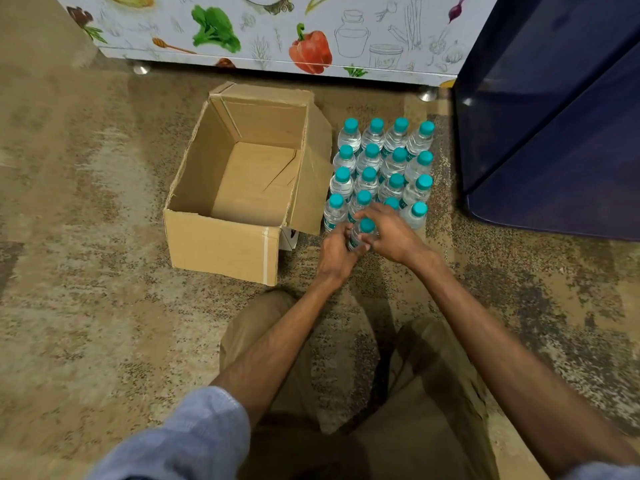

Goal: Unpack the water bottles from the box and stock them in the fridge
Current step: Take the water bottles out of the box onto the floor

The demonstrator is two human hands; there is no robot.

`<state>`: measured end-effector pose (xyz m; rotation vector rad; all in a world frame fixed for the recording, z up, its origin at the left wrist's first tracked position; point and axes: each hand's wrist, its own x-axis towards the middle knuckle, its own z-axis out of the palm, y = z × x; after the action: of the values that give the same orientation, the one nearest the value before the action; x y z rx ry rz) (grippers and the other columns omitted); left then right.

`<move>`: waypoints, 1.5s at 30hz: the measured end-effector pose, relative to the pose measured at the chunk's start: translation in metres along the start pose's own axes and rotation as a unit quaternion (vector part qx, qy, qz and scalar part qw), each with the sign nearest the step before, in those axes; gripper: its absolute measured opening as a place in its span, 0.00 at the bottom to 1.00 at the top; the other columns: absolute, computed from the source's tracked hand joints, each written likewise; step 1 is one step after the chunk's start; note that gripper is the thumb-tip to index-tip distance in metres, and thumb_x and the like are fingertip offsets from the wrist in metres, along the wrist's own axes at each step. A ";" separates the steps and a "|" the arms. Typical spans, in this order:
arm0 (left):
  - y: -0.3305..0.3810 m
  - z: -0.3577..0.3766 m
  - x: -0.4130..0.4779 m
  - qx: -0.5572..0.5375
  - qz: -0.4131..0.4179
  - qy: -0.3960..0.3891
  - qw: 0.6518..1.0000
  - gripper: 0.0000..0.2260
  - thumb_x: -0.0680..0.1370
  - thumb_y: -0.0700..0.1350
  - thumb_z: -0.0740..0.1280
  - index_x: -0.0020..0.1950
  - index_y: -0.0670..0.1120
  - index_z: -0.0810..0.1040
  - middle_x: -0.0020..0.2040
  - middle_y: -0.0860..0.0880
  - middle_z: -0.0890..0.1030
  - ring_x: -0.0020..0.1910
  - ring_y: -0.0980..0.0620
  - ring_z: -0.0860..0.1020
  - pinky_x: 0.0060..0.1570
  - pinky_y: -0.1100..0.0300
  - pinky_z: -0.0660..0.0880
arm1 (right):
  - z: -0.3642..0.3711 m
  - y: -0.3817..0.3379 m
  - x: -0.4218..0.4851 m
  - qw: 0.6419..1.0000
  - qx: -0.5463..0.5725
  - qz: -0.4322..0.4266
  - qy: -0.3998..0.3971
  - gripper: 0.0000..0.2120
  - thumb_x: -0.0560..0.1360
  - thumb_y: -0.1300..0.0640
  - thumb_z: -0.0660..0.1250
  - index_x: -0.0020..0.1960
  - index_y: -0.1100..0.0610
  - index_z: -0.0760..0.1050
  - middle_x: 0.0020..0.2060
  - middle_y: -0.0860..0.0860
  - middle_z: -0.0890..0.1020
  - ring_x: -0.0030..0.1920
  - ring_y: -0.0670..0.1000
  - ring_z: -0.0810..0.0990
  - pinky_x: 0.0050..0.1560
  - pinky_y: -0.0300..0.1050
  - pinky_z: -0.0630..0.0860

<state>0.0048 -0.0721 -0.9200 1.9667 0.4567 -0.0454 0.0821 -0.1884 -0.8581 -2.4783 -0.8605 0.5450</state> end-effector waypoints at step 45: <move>0.031 -0.034 -0.023 0.038 0.084 0.086 0.992 0.20 0.77 0.45 0.70 0.66 0.42 0.72 0.61 0.46 0.77 0.57 0.54 0.75 0.57 0.59 0.74 | 0.003 -0.019 -0.030 0.971 0.029 0.078 0.224 0.21 0.70 0.56 0.74 0.61 0.55 0.75 0.58 0.52 0.78 0.58 0.51 0.75 0.59 0.45 0.73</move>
<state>-0.0117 -0.0594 -0.8732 2.0875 0.4047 0.2180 0.0498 -0.1931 -0.8440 -2.4812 -0.4662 0.0474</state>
